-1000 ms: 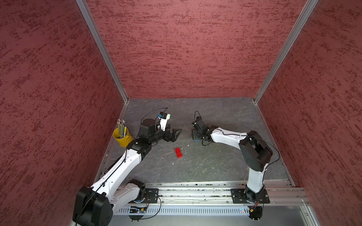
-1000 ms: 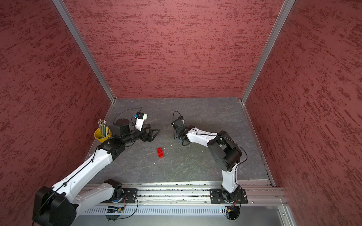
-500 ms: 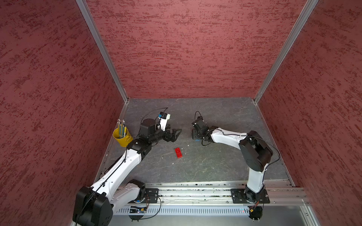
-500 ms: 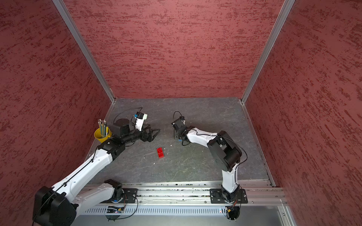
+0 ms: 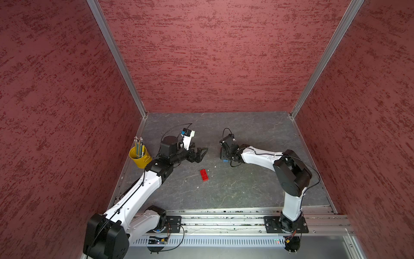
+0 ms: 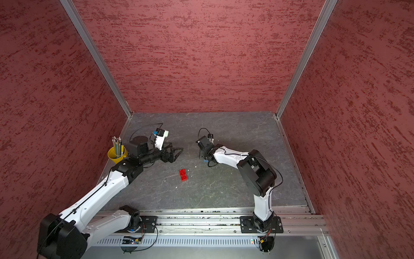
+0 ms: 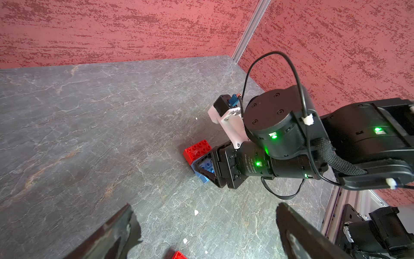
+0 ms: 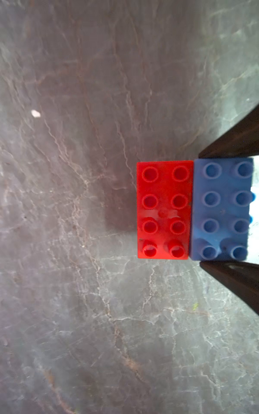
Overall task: Assemble a rectangle with lego
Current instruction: Assemble the lego brick with the lego brick.
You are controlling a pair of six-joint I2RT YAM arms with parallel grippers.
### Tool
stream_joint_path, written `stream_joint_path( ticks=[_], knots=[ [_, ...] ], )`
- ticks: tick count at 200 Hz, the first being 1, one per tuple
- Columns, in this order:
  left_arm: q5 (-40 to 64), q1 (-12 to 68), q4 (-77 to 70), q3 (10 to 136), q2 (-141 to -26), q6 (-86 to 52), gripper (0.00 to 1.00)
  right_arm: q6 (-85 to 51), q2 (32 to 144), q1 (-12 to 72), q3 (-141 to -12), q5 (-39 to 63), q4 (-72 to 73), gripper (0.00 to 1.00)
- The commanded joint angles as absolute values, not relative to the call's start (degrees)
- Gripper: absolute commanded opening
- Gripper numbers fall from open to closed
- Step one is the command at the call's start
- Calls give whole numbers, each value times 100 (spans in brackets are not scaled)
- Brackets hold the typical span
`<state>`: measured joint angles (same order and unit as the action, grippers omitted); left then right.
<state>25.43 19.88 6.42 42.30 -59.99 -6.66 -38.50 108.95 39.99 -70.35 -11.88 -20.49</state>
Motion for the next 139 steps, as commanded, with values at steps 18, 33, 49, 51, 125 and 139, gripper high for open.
stream_joint_path(
  ticks=[18,33,49,51,125,139],
  knots=[
    [2593,1951,597,4157,-5897,-622,100,-3973,11012,4025,-6943,-1180,-2770,61],
    [2592,1951,598,4157,-5898,-624,100,-3947,10944,4025,-6943,-1169,-2742,61],
    [2593,1948,598,4157,-5898,-617,100,-3892,10942,4025,-7000,-1191,-2789,62],
    [2593,1950,598,4157,-5897,-622,100,-3893,10942,4025,-7004,-1194,-2796,62],
    [2568,1949,614,4148,-5857,-603,100,-3718,11185,4023,-7031,-1313,-2944,63],
    [2567,1949,607,4148,-5847,-598,100,-3666,11234,4021,-7049,-1395,-3020,63]
  ],
)
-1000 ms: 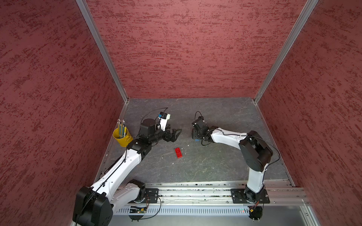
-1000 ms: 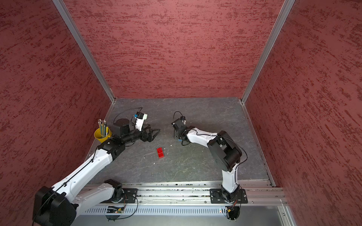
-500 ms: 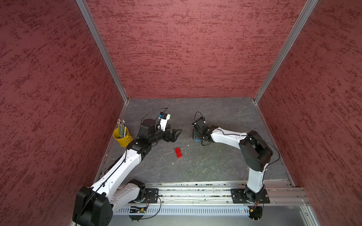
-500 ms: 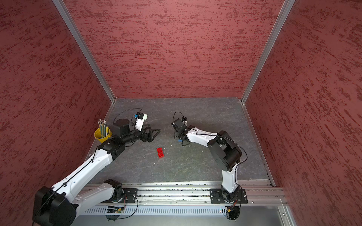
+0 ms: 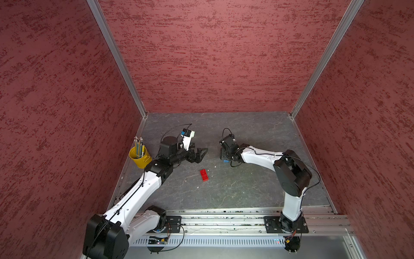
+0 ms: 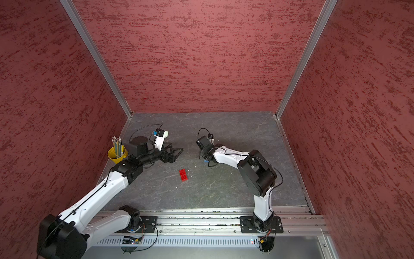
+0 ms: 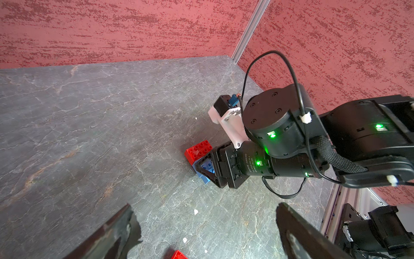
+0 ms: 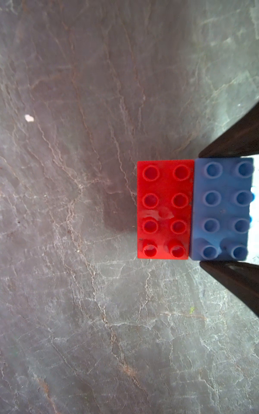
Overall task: Assemble a rectangle with lego
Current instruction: Assemble the lego brick with the lego brick.
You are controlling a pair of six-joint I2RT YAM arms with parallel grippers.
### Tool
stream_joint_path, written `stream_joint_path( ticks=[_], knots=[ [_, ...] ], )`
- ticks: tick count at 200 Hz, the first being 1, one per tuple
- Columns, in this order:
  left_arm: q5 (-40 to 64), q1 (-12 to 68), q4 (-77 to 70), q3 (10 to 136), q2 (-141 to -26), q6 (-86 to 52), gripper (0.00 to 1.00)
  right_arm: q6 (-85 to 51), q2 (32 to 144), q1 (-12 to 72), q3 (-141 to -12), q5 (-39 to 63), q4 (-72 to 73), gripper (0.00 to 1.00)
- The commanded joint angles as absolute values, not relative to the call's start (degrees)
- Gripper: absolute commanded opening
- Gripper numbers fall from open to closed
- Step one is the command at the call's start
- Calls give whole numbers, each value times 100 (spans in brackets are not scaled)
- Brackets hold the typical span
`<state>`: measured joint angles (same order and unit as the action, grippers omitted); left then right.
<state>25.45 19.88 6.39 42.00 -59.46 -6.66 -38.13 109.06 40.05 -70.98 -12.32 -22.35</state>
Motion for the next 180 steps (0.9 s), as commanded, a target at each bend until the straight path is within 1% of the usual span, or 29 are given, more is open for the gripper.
stream_joint_path(
  ticks=[1,43,97,180],
  knots=[
    [2566,1950,607,4148,-5855,-598,100,-3661,11238,4019,-7049,-1401,-3022,63],
    [2566,1949,613,4148,-5843,-602,100,-3574,11298,4051,-7093,-1579,-3181,63],
    [2538,1950,624,4140,-5810,-590,100,-3519,11157,4054,-7162,-1631,-3197,67],
    [2505,1960,637,4124,-5758,-571,100,-3314,10823,4062,-7137,-1479,-2931,82]
  ],
)
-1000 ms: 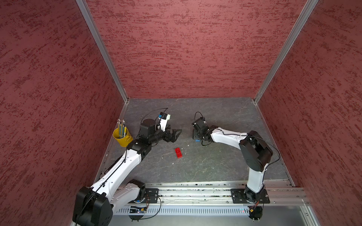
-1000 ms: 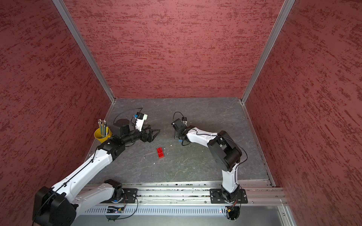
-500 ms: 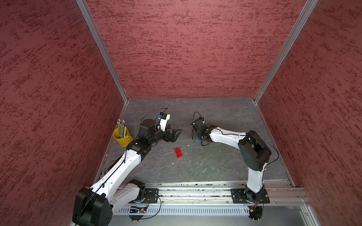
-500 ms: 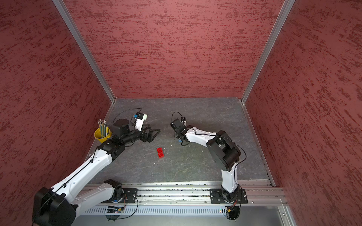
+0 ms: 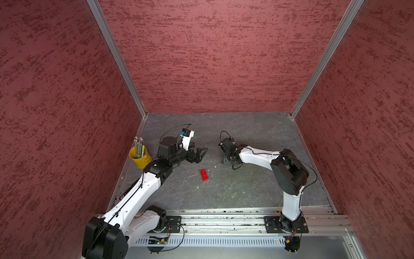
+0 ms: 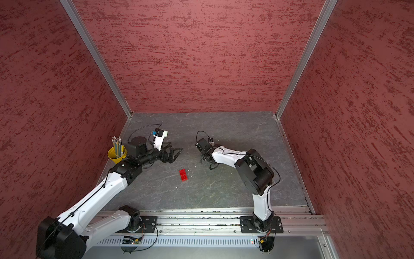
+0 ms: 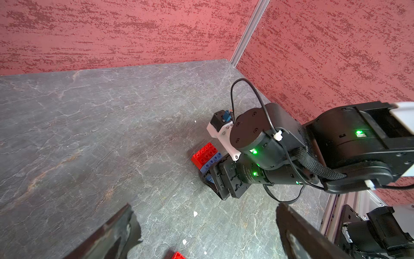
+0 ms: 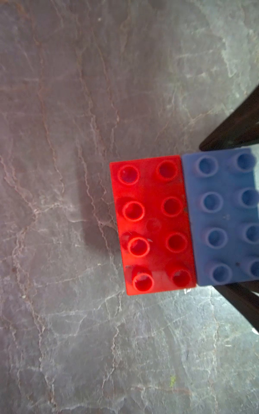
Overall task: Assemble a rectangle with lego
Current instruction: Assemble the lego brick with the lego brick, then pick up the lego brick from the center of the board.
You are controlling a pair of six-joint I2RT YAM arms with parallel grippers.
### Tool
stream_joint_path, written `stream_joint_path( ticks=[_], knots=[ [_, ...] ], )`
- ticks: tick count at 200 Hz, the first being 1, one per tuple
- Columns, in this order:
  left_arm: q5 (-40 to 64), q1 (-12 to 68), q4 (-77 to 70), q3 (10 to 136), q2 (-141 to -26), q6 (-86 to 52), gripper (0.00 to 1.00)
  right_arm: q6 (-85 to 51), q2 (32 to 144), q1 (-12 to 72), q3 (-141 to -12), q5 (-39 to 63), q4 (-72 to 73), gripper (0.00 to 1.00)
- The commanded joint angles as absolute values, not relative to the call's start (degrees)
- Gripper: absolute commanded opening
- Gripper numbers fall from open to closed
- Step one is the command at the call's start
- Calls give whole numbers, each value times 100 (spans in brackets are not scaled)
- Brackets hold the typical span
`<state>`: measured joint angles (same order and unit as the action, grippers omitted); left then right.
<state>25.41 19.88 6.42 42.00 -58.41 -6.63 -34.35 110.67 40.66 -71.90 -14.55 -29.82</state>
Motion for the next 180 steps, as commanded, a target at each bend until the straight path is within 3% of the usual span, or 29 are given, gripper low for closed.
stream_joint_path(
  ticks=[1,26,56,92,102,142,180],
  knots=[
    [2505,1960,639,4128,-5762,-571,100,-3305,10812,4061,-7137,-1478,-2925,82],
    [2346,1958,649,4122,-5774,-655,100,-3137,10543,4061,-7138,-1463,-2836,85],
    [1448,1951,940,4233,-5878,-1269,100,-2887,10013,4047,-7154,-1618,-2795,91],
    [1887,1942,1488,4699,-6236,-1440,100,-2720,9238,3787,-6983,-1604,-2673,91],
    [2011,2016,1598,4747,-6246,-1481,95,-2709,8999,3669,-6888,-1565,-2640,91],
    [917,3518,2966,5107,-6200,-197,100,-2641,8035,2946,-6119,-840,-2298,89],
    [509,4706,4377,5848,-7099,1746,100,-2687,7496,2400,-5216,-46,-1617,87]
  ],
)
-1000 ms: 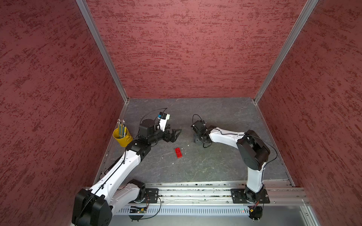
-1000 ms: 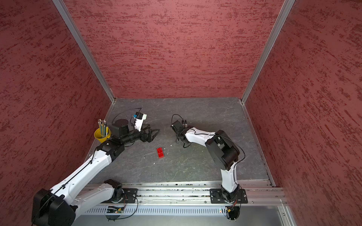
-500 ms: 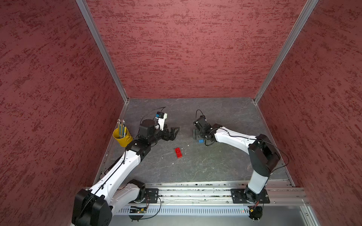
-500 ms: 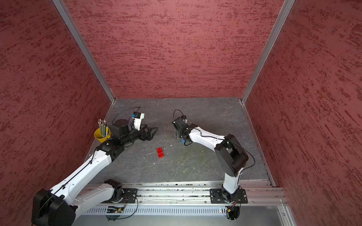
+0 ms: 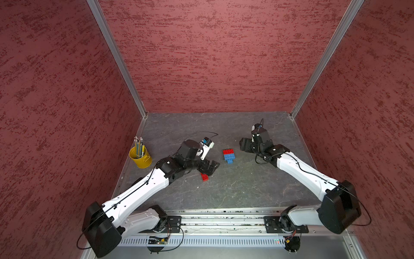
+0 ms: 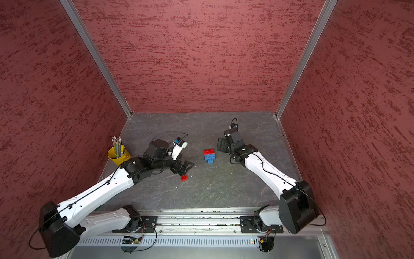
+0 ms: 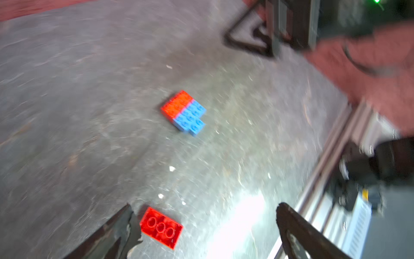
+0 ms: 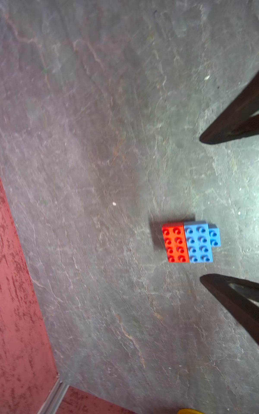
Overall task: Assemble a rectangle with lego
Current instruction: Pick up the lego brick from the center of the board.
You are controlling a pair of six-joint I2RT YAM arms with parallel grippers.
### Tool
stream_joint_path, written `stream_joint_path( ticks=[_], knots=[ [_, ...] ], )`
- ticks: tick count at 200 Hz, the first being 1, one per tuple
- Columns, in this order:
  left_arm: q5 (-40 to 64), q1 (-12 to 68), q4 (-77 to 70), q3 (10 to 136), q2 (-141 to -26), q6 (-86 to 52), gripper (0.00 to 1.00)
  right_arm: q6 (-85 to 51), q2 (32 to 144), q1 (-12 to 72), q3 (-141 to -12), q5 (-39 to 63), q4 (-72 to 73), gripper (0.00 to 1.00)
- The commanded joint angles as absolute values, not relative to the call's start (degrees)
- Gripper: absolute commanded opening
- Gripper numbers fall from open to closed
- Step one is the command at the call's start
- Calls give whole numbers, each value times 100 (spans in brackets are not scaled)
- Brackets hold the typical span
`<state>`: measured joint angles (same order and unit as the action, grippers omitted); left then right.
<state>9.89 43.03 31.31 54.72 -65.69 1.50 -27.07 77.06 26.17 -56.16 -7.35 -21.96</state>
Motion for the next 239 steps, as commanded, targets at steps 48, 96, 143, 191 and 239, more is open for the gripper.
stream_joint_path(
  ticks=[48,96,143,191,239],
  knots=[
    [303,4895,5767,6602,-8628,3296,100,-2637,7408,2285,-4735,356,-1203,86],
    [352,4577,5392,6366,-8873,3158,100,-2593,7398,2190,-4570,562,-1024,86],
    [186,4301,4938,6144,-9147,2929,98,-2613,7444,2144,-4522,627,-916,86],
    [5,4215,4351,5950,-9296,3059,96,-2628,7475,2127,-4514,625,-931,86],
    [9,4105,4299,6077,-9821,3104,88,-2602,7457,2108,-4537,580,-993,85]
  ],
)
